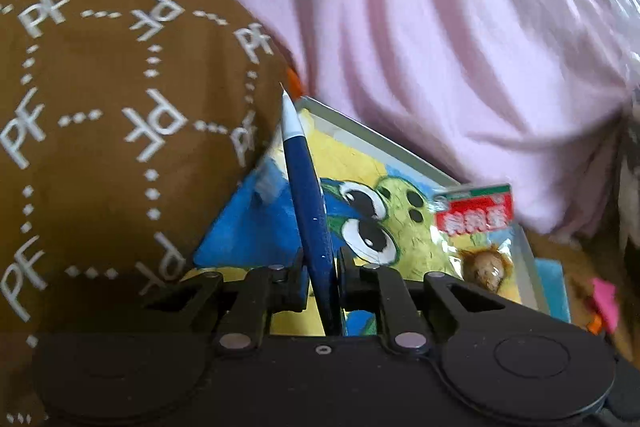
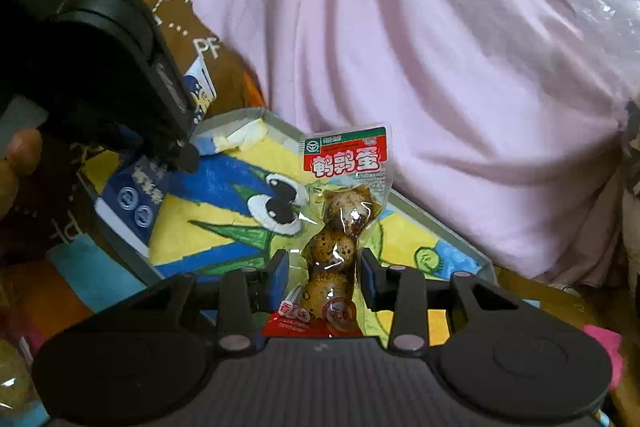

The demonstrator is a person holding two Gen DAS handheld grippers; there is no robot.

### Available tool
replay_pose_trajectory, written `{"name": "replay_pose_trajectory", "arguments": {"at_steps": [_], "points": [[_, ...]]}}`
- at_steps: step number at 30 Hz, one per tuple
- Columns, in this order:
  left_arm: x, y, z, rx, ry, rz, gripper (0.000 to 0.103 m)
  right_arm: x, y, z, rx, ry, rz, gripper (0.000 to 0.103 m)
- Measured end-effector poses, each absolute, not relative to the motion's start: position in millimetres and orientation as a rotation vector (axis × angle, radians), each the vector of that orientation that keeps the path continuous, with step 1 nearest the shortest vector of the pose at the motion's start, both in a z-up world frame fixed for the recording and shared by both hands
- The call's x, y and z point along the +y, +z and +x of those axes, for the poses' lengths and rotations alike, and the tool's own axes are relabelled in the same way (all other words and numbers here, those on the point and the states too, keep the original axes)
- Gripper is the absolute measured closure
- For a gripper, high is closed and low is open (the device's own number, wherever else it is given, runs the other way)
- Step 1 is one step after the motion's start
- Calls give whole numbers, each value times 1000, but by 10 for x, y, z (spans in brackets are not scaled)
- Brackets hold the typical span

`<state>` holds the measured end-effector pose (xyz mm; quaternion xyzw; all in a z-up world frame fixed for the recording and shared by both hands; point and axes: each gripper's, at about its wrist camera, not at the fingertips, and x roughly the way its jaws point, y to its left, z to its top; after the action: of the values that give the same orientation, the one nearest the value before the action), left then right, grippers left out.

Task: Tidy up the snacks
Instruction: 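Carry the blue stick pack into the tray with the left tool while the right tool carries the quail-egg pack, then open both tools and withdraw them from the tray back over the snacks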

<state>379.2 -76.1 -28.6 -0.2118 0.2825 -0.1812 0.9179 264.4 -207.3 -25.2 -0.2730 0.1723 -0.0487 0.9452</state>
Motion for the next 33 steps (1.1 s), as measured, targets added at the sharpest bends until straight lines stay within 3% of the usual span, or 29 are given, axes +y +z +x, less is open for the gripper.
{"name": "replay_pose_trajectory", "arguments": {"at_steps": [10,15,18,20,22,26,30,33], "points": [[-853,-396,3911,660,-389,-422,85,-2108,-308,2722,395,-103,-553,61],[-921,-376,3902,661,-366,-354,76,-2109,-303,2759,404,-111,-545,59],[-955,-331,3858,661,-345,-294,61,-2133,-296,2789,415,-121,-526,57],[-957,-309,3835,658,-339,-283,44,-2152,-280,2787,414,-128,-510,56],[-955,-280,3818,654,-333,-282,37,-2150,-253,2768,402,-136,-509,54],[-946,-187,3742,633,-321,-265,23,-2167,-135,2683,366,-146,-483,39],[-913,-57,3616,594,-295,-237,16,-2204,2,2548,319,-167,-453,23],[-865,62,3504,554,-263,-226,7,-2241,122,2413,281,-180,-422,15]]}}
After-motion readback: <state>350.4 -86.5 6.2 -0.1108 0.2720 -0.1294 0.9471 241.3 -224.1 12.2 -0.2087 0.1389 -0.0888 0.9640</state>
